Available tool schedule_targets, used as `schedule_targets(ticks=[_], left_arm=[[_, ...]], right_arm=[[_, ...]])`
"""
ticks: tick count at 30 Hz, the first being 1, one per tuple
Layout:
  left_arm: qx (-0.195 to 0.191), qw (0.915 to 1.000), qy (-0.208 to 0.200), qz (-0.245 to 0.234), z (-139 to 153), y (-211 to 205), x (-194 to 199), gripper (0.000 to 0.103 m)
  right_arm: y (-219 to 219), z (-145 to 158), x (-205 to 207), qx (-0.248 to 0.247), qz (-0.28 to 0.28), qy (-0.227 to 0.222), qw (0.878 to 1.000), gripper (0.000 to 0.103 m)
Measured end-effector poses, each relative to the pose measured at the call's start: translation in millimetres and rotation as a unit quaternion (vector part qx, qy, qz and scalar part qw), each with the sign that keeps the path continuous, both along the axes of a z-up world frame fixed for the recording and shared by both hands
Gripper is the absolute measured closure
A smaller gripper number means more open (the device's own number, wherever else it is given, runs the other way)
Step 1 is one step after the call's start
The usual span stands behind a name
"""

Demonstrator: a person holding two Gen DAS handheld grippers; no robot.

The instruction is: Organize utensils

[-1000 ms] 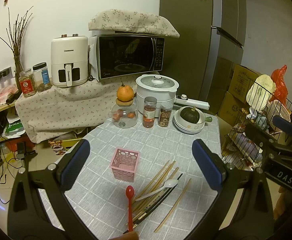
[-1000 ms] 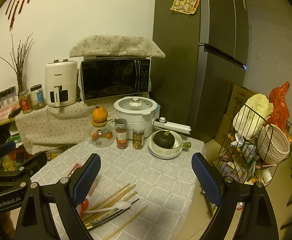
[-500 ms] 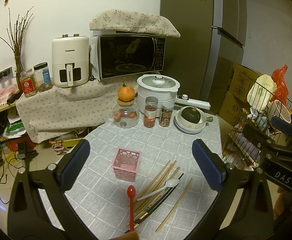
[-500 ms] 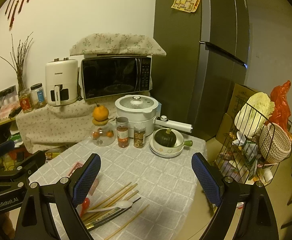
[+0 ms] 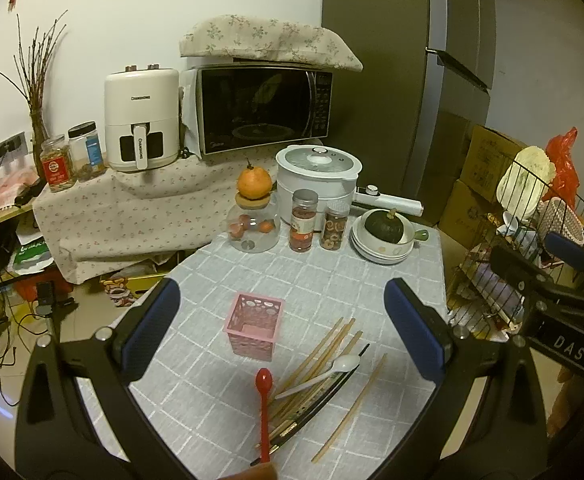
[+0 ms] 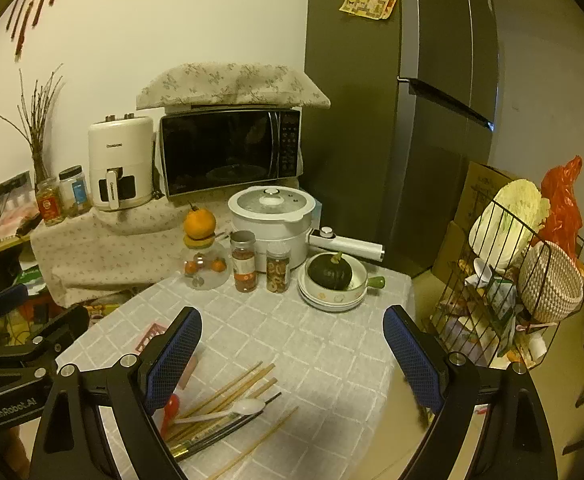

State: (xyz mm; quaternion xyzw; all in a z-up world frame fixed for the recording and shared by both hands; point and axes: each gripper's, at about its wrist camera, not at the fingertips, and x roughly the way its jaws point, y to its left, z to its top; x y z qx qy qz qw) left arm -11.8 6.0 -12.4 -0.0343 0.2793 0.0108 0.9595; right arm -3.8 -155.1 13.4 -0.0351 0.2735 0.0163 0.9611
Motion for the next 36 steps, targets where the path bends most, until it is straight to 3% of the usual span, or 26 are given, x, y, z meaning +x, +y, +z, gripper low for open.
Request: schedule_targets(ticks=[14,21,26,30,36], left_arm=[[0.012,0.9995,0.027,0.011,-1,4,19,0.001],[-0.021,0.9904,0.136,-0.013,-35,20,42,0.001],[-0.015,0.9785,0.203,-0.032,-69,24,53,0.001],[0.007,0.9697,0.238,-0.054,-85,19,59,0.001],[0.032,0.9559,0.279,-0.085,-115,15,75,0.001]], right_arm=[[-5,1,22,-0.002,-0.006,0.052,0.999,0.01],[-9,-34,51,0.007,0.011,0.137,0.99,0.01],[-10,-90,82,0.01,0.021,0.23,0.973,0.01],[-7,-147,103,0.015,0.038,0.327,0.944,0.01],[-11,-230,128,0.02,0.017,0.427,0.904,0.011]])
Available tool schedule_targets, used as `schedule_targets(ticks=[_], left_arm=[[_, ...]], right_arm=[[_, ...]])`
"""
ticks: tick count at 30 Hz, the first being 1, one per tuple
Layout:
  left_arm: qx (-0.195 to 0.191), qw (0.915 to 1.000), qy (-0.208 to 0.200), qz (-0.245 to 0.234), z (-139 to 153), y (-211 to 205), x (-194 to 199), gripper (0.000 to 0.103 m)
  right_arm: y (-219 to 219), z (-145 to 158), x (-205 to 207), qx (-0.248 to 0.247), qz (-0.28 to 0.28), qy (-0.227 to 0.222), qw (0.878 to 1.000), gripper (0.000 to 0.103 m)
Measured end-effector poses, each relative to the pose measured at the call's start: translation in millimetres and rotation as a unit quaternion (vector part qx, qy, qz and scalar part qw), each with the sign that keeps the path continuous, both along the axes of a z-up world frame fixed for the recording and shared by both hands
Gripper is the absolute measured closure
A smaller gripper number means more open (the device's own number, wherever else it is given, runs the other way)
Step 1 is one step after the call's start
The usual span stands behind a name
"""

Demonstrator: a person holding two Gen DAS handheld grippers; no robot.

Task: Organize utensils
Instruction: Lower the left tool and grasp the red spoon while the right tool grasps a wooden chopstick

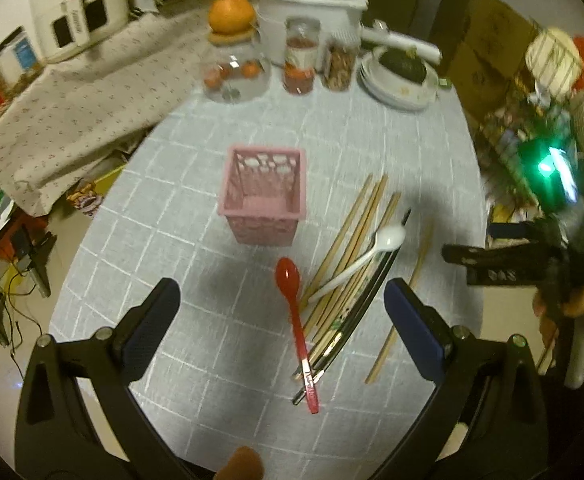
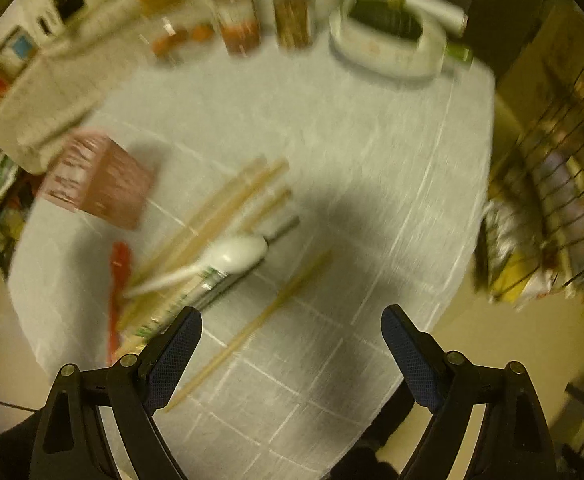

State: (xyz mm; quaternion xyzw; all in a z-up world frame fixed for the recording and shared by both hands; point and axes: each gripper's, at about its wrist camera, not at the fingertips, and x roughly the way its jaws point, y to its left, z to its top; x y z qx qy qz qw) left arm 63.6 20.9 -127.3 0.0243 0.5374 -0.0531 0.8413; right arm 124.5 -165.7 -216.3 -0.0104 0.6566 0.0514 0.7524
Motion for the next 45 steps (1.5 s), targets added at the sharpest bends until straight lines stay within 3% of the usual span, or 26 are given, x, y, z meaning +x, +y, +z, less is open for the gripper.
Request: schedule_targets(ticks=[7,11,15,19,25,26,28,31,33,37,45], left_arm=[[0.001,0.9986,0.052,-0.004,-30,7,16,0.001],[-0.001,0.9978,0.065,-0.011,-40,5,21,0.002],[0.004,0.997,0.073,-0.027,-47,0,18,0.001],[0.021,0.996,0.074,-0.047,-54,-2,16,0.002],[-0.019,0.9941,0.104,-0.025,-73,12,20,0.012],[-0.03,0.9935,0.108,-0.016,-77,16,21,0.017],[-0.064,0.9904,0.122,0.008,-86,26,25,0.026],[-0.11,0.984,0.132,0.047,-99,39,30,0.035],[-0.132,0.9797,0.137,0.062,-106,41,34,0.047],[-0.154,0.9752,0.136,0.081,-117,37,40,0.055],[-0.111,0.9803,0.133,0.095,-133,23,55,0.059]], right_arm=[[-11,-49,5,0.014,-0.029,0.069,0.997,0.016],[-18,-68,9,0.04,-0.052,0.089,0.994,0.03],[-19,-68,9,0.027,-0.056,0.066,0.996,0.032],[-4,-64,4,-0.024,-0.016,0.04,0.999,0.042],[-3,-53,-2,-0.009,0.002,0.026,1.0,0.077],[-7,-51,-1,-0.004,-0.001,0.024,1.0,0.088],[-14,-47,-1,0.024,-0.016,0.034,0.999,0.097],[-27,-41,-1,0.045,-0.024,0.038,0.998,0.097],[-32,-36,-1,0.049,-0.022,0.035,0.998,0.097],[-41,-11,-6,0.062,-0.015,0.022,0.998,0.097],[-41,17,-10,0.081,0.002,0.017,0.997,0.097]])
